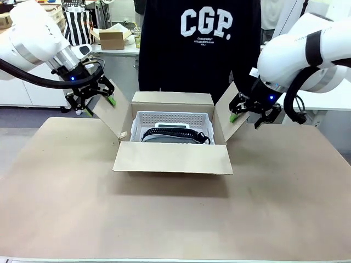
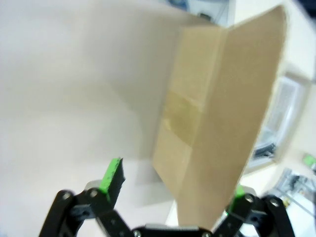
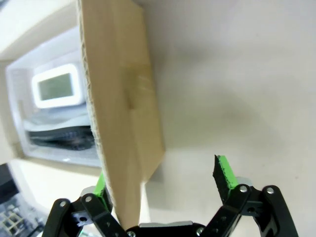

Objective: Pack the gift set into the box.
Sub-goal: Lift both hands away from the flaps of the Package Box.

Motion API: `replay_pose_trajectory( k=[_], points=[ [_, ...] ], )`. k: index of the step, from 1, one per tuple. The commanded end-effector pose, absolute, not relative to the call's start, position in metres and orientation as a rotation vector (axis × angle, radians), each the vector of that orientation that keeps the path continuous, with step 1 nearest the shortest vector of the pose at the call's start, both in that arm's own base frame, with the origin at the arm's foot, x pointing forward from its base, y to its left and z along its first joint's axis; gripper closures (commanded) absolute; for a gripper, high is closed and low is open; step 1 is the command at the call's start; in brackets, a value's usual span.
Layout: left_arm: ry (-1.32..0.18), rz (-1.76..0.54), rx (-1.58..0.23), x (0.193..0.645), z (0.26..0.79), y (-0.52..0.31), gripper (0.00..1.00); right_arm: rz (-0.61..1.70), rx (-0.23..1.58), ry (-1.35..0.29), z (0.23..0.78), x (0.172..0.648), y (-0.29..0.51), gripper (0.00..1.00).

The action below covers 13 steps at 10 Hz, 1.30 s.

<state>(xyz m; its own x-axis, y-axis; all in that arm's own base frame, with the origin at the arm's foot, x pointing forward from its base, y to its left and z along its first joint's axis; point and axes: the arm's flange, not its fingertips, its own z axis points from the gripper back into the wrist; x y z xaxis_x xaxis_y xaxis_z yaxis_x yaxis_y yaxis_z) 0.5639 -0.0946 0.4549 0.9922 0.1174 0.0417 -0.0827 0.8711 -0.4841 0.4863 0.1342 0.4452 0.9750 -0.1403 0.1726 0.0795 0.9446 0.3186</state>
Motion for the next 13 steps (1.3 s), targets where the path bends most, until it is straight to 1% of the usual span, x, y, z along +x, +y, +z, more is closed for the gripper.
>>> replay_pose_trajectory(
  k=[1,2,3,4,6,7,8,9,13],
  points=[
    [-0.121,-0.023,-0.773,0.524,0.537,-0.075,0.0,-0.091,0.571,-0.195,0.511,0.471,0.088,0.0],
    [-0.151,-0.046,-0.871,0.502,0.56,-0.059,0.0,-0.125,0.703,-0.19,0.541,0.451,0.062,0.0],
    [-0.119,-0.079,-0.994,0.483,0.57,-0.041,0.0,-0.166,0.849,-0.168,0.56,0.433,0.039,0.0],
    [-0.088,-0.096,-1.17,0.468,0.572,-0.021,0.0,-0.202,1.0,-0.141,0.568,0.411,0.014,0.0],
    [-0.037,-0.09,-1.371,0.463,0.549,0.006,0.0,-0.232,1.264,-0.136,0.552,0.385,-0.025,0.0],
    [-0.014,-0.068,-1.463,0.467,0.529,0.015,0.0,-0.246,1.346,-0.135,0.536,0.38,-0.038,0.0],
    [-0.022,0.034,-1.489,0.473,0.509,0.028,0.0,-0.326,1.336,-0.127,0.519,0.385,-0.04,0.0],
    [-0.071,-0.088,-1.394,0.451,0.556,0.016,0.0,-0.244,1.262,-0.135,0.568,0.376,-0.034,0.0],
    [-0.071,-0.088,-1.394,0.451,0.556,0.016,0.0,-0.244,1.262,-0.135,0.568,0.376,-0.034,0.0]
  ],
)
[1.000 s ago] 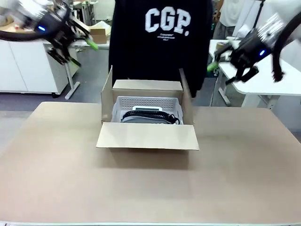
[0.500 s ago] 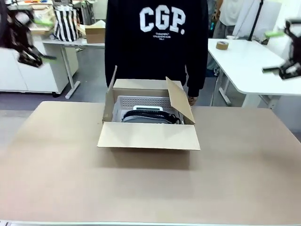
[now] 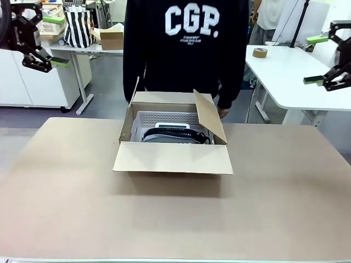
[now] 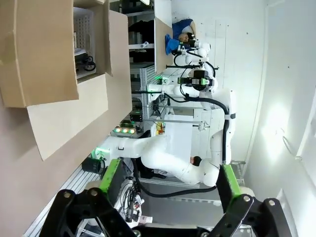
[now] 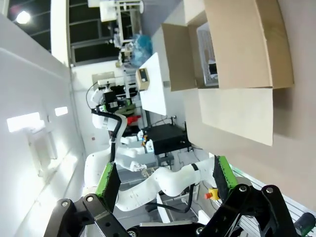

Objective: Pack the gift set into the box.
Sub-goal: Lift both hands away from the flaps of the Package Box, then press and hold the closed box until the human finishes sealing it.

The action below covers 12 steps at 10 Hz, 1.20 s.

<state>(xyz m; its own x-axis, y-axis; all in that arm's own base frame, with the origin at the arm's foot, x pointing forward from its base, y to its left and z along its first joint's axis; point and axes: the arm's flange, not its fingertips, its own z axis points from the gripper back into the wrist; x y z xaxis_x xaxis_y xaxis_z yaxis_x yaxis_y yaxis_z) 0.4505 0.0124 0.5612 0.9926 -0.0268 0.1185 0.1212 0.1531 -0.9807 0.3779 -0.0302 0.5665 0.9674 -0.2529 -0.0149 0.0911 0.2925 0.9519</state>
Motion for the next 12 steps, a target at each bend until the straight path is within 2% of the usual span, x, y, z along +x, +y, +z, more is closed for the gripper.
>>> replay_pose_trajectory(
  k=[1,12],
  points=[
    [-0.071,-0.088,-1.394,0.4507,0.5562,0.0158,0.0,-0.244,1.262,-0.135,0.5676,0.3763,-0.0344,0.0],
    [-0.071,-0.088,-1.394,0.4507,0.5562,0.0158,0.0,-0.244,1.262,-0.135,0.5676,0.3763,-0.0344,0.0]
  ],
)
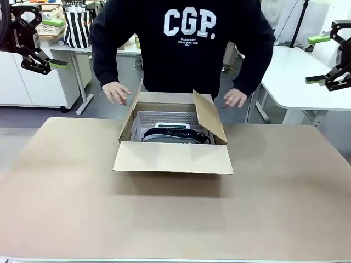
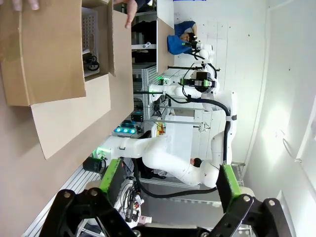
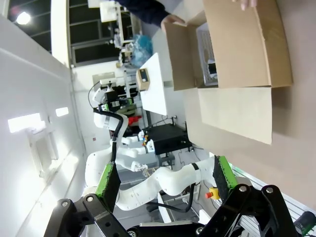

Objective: Pack the gift set into the box.
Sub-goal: Press and hold the closed box until the human finishes sealing it.

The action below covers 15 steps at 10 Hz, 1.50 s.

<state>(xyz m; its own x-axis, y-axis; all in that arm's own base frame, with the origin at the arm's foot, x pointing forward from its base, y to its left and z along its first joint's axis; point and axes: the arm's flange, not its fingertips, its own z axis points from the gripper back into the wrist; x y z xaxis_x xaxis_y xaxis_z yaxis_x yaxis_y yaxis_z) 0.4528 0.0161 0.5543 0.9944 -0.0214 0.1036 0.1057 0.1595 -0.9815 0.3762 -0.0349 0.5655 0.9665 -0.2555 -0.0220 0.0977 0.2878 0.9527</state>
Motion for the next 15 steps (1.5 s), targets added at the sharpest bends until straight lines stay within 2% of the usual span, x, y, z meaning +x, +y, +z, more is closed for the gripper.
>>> replay_pose_trajectory(
  k=[1,15],
  points=[
    [-0.071,-0.088,-1.394,0.4507,0.5562,0.0158,0.0,-0.244,1.262,-0.135,0.5676,0.3763,-0.0344,0.0],
    [-0.071,-0.088,-1.394,0.4507,0.5562,0.0158,0.0,-0.244,1.262,-0.135,0.5676,0.3763,-0.0344,0.0]
  ],
)
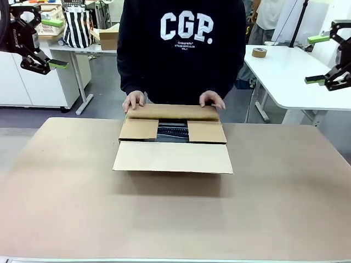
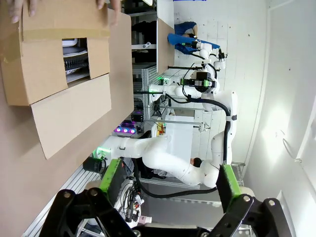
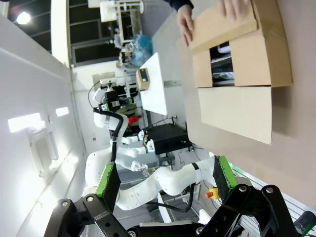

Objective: Pack the gift set into the box.
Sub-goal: Press and hold the closed box until the human finishes sealing it.

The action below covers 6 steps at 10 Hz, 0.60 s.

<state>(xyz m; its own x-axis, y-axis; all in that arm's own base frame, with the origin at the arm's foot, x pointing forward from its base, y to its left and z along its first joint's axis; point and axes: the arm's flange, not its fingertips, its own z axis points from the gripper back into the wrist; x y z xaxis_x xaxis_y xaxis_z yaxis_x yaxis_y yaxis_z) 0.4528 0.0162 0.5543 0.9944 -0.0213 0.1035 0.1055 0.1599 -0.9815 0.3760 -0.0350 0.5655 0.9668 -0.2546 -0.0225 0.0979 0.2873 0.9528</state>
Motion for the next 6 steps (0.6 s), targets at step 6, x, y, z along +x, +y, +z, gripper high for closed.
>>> replay_pose_trajectory(
  k=[6],
  points=[
    [-0.071,-0.088,-1.394,0.4507,0.5562,0.0158,0.0,-0.244,1.262,-0.135,0.5676,0.3763,-0.0344,0.0]
  ],
)
